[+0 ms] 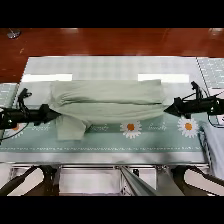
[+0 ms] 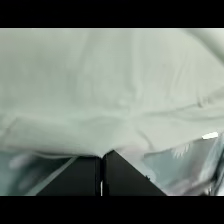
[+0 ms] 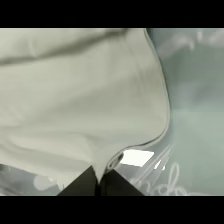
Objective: Fold the shirts.
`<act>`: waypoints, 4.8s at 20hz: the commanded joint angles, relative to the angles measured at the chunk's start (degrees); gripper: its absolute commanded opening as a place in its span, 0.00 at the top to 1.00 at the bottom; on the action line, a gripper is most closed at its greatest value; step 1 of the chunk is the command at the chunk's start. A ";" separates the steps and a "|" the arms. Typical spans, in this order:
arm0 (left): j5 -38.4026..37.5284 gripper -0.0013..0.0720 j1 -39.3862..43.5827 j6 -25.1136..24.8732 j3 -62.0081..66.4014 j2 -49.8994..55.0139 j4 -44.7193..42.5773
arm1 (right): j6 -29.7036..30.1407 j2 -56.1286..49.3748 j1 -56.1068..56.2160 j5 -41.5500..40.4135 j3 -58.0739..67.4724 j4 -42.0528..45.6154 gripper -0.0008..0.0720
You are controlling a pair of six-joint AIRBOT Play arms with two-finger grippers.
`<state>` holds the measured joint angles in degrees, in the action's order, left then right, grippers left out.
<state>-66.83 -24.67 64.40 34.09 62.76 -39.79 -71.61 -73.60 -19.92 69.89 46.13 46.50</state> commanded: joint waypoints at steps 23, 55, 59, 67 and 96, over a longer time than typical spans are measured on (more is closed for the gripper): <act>-11.58 0.03 1.97 19.15 50.82 36.76 -23.04 | -5.11 -29.73 -0.61 1.49 40.17 -1.75 0.13; 22.56 0.96 63.47 19.85 59.19 48.00 -5.42 | -4.85 10.80 6.71 10.62 20.28 14.29 0.96; 15.61 0.96 70.66 25.14 69.57 57.68 -4.85 | -5.73 14.86 6.71 10.49 20.28 12.39 0.96; 7.58 0.96 66.88 24.85 77.68 57.09 -3.13 | -7.58 15.02 12.92 9.14 20.31 9.31 0.96; 18.29 0.96 24.57 21.77 -12.41 -33.81 -10.73 | -18.93 -40.22 38.64 4.50 69.99 -6.16 0.13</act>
<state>-49.10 -0.05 86.00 22.83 29.58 -50.94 -91.35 -115.50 24.53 68.05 115.37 43.94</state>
